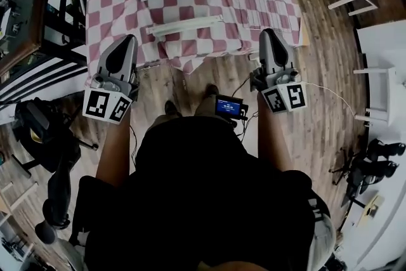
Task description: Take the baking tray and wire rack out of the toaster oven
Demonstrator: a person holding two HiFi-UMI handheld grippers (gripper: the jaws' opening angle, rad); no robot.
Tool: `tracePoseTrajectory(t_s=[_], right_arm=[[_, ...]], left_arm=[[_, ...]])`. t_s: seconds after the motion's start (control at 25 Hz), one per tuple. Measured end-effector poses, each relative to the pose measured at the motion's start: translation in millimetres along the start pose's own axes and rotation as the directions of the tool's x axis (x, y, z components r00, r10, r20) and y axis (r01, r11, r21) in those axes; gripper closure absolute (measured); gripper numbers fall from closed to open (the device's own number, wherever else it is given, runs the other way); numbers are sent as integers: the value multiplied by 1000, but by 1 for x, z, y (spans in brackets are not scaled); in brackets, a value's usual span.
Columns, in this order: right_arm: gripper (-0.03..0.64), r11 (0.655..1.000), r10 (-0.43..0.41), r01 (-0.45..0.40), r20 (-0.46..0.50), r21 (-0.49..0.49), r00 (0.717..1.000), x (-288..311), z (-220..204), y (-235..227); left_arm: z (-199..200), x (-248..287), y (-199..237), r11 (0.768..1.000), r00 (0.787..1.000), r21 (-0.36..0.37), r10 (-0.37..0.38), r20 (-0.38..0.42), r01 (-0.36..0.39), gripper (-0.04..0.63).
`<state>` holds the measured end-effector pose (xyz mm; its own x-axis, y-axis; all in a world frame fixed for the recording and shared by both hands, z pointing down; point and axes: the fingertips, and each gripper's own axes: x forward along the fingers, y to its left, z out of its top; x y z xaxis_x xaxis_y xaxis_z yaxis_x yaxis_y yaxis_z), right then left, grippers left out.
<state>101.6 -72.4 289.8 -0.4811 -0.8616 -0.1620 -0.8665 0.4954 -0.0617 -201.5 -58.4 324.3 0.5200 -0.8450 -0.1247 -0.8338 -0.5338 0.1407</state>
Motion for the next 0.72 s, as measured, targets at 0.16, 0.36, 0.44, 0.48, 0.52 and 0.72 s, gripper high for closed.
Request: tracePoseTrajectory(t_s=[0.16, 0.36, 0.44, 0.48, 0.52, 0.72], right_arm=[[580, 990, -25, 17, -52, -143, 998, -7, -19, 30], [580, 994, -40, 28, -115, -104, 993, -16, -50, 35], [580, 995, -43, 29, -140, -98, 989, -25, -60, 35], [580, 994, -46, 30, -152, -106, 987, -30, -64, 33], [580, 993, -48, 30, -162, -114, 986, -37, -66, 32], [580, 993, -64, 42, -193, -115, 979, -81, -67, 18]], left_arm=[[-5, -30, 16, 998, 998, -4, 70, 4, -70, 607], [-15, -47, 13, 997, 997, -26, 76, 18, -76, 607], [-26, -46, 5, 997, 998, -25, 67, -8, -67, 607], [-30, -45, -1, 998, 998, -19, 63, -21, -63, 607], [-33, -44, -9, 998, 998, -10, 60, -30, -60, 607], [-38, -46, -64, 998, 997, 15, 61, -42, -61, 607]])
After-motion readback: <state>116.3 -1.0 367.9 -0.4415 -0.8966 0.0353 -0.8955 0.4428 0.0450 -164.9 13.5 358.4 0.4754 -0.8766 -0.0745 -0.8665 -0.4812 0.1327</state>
